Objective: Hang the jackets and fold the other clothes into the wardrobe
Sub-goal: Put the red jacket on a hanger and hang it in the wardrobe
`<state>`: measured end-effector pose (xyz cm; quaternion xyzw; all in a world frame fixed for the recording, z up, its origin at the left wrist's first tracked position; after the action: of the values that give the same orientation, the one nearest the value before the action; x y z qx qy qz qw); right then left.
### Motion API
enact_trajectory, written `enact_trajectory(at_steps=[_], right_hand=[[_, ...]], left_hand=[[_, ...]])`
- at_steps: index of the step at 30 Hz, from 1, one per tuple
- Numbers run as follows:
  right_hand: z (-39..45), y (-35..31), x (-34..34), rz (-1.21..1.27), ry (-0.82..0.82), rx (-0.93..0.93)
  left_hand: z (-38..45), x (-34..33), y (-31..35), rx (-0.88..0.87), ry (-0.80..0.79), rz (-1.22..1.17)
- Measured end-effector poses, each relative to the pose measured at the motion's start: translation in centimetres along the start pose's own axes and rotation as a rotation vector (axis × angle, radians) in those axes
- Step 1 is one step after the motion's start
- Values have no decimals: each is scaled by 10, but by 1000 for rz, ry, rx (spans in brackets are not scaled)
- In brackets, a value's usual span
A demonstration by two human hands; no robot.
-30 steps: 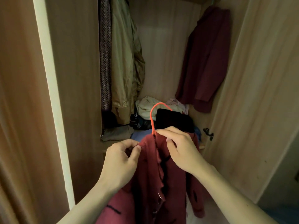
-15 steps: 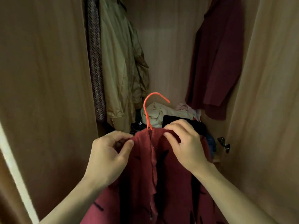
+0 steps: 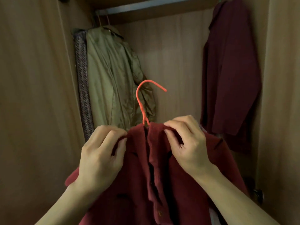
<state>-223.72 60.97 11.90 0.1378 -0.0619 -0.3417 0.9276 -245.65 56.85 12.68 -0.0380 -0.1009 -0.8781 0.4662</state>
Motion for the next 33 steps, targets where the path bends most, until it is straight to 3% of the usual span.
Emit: enact_trajectory(at_steps=[11, 23, 33], right_hand=[[42, 97, -72, 40, 89, 87], [116, 191, -185, 94, 262, 162], [175, 274, -259, 237, 354, 121]], left_hand=[[82, -71, -49, -149, 99, 88], [199, -115, -112, -180, 151, 259], [288, -153, -130, -241, 203, 450]])
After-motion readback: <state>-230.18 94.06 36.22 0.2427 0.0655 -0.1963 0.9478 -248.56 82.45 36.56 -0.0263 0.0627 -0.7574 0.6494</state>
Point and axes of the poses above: each hand's wrist, its own z-axis towards the middle knuckle, its own x-axis out of the back of the hand, y = z × x, the point moved 2 cm from there along z, towards the middle knuckle, and after that the axes turned 14 degrees about x, right-handed, at the moved point
